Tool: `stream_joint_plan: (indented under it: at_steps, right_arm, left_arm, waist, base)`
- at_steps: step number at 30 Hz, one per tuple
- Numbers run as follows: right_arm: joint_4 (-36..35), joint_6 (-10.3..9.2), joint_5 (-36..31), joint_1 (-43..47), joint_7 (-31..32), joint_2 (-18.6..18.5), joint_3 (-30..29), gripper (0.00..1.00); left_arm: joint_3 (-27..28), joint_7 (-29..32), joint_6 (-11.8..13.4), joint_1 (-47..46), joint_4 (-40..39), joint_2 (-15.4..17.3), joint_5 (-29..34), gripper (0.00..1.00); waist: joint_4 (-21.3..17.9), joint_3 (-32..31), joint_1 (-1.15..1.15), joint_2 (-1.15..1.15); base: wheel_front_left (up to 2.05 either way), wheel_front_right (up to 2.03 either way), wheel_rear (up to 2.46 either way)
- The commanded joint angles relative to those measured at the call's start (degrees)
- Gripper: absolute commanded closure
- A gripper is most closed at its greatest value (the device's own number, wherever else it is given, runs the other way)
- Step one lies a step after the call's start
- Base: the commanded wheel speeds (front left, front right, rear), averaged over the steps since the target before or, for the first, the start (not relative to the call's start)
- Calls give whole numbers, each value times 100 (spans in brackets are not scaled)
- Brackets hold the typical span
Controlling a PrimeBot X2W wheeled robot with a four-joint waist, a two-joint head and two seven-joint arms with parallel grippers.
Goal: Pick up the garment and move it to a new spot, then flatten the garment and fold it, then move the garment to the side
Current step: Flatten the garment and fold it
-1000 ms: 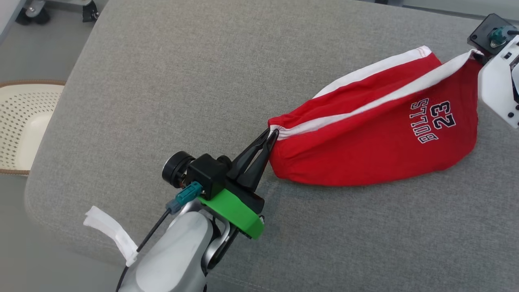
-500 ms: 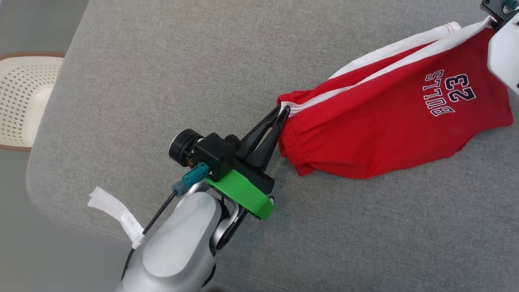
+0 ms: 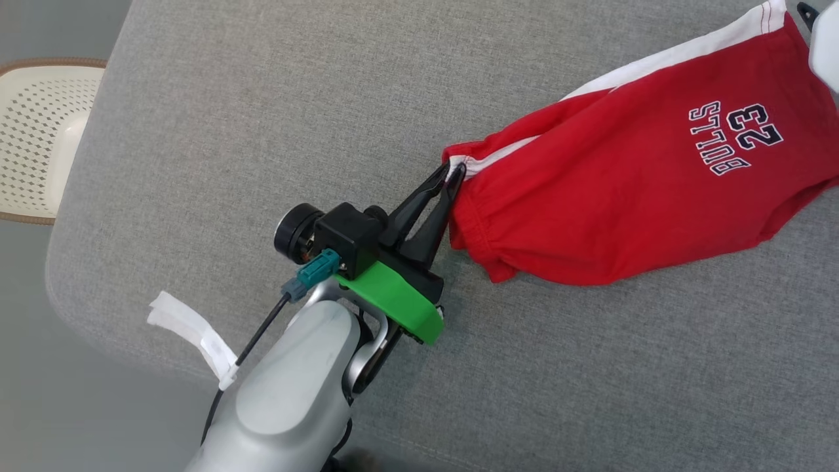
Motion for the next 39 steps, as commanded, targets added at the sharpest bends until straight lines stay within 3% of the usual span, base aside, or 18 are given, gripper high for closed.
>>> stream_joint_plan:
  at_steps: [1,9,15,20,27,32,35,39]
  right_arm:
    - [100,-13,31,54,-64,28,-11,0]
    - [729,-14,164,211,-712,341,-82,0]
    - [1180,-13,641,835,-1590,839,-619,0]
    - [1461,-13,965,1463,-2565,1236,-1213,0]
    - [1737,-13,969,2278,-3621,1885,-2107,0]
    - [1247,-13,632,2992,-3688,2196,-3261,0]
    - [749,-13,-1,3544,-3686,2276,-3982,0]
    - [30,-13,-769,4474,-3688,2645,-5041,0]
  left_arm:
    - [-6,-13,15,-86,52,-1,-33,0]
    - [345,-13,15,159,232,-12,94,0]
    - [906,-13,15,497,206,-9,343,0]
    - [1742,-12,15,883,-76,-4,260,0]
    - [2518,-6,15,1375,-490,-10,670,0]
    - [2849,-6,15,1693,-743,-7,826,0]
    - [2990,-7,15,1890,-852,-9,857,0]
    - [3192,-6,55,2218,-957,-8,771,0]
  waist:
    - [-13,-44,-1,0]
    - [-148,-363,-1,0]
    - [-359,-784,-1,0]
    - [-634,-1150,-1,0]
    - [-1101,-1566,-1,0]
    - [-1380,-1760,-1,0]
    - [-1535,-1847,-1,0]
    - [-1730,-1963,-1,0]
  base:
    - [0,0,0]
    - [0,0,0]
    - [0,0,0]
    - [0,0,0]
    - [0,0,0]
    - [0,0,0]
    - [0,0,0]
    - [0,0,0]
